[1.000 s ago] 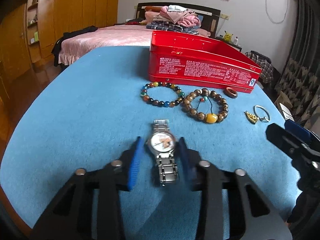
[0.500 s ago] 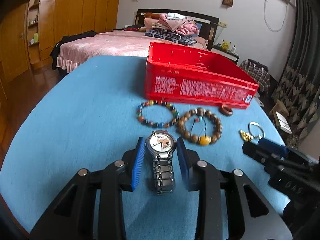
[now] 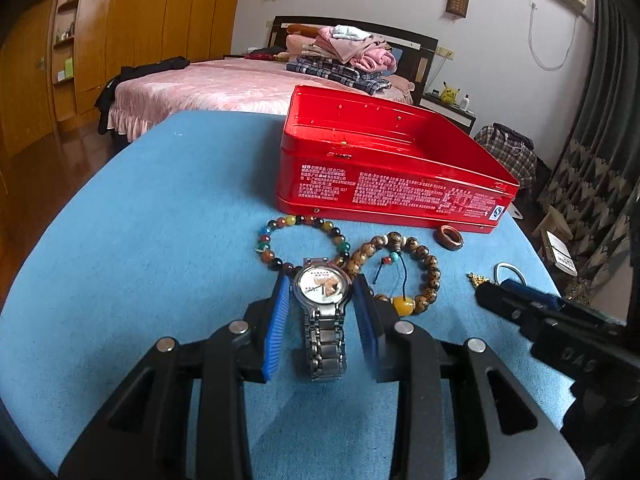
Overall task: Organize jewelry
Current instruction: 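Lift silver wristwatch with left gripper while right tool approaches gold charm, then close right gripper on the gold charm while left gripper holds the wristwatch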
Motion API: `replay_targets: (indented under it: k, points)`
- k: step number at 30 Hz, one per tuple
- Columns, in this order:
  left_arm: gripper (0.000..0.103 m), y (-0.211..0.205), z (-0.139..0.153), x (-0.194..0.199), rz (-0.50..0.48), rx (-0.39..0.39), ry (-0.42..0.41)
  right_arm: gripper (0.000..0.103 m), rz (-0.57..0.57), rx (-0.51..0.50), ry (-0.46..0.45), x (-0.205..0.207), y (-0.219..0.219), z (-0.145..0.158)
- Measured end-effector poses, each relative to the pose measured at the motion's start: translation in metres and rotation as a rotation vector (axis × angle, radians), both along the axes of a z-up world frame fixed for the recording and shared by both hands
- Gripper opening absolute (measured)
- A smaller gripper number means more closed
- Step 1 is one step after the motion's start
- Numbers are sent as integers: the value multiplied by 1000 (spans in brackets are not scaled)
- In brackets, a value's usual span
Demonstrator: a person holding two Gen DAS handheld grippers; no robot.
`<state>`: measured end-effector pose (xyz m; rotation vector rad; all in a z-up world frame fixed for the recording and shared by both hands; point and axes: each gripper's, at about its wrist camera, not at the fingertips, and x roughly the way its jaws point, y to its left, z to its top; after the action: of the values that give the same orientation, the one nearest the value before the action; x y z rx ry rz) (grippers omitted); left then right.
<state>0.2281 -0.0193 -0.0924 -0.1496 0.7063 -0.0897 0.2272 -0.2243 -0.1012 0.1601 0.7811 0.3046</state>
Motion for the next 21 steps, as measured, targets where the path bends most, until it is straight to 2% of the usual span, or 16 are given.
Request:
replay_targets:
  k: [3, 10, 13, 17, 21]
  points:
    - [31, 0, 0, 0, 1, 1, 0, 43, 8, -9, -15, 5, 1, 4]
    - [31, 3, -2, 2, 9, -4, 12, 43, -2, -12, 57, 25, -2, -9]
    - [31, 2, -1, 2, 12, 8, 12, 43, 3, -32, 66, 22, 0, -10]
    - [31, 1, 0, 2, 18, 16, 12, 43, 38, -9, 68, 8, 6, -11]
    - [31, 0, -1, 3, 17, 26, 19, 43, 6, -3, 61, 8, 3, -11]
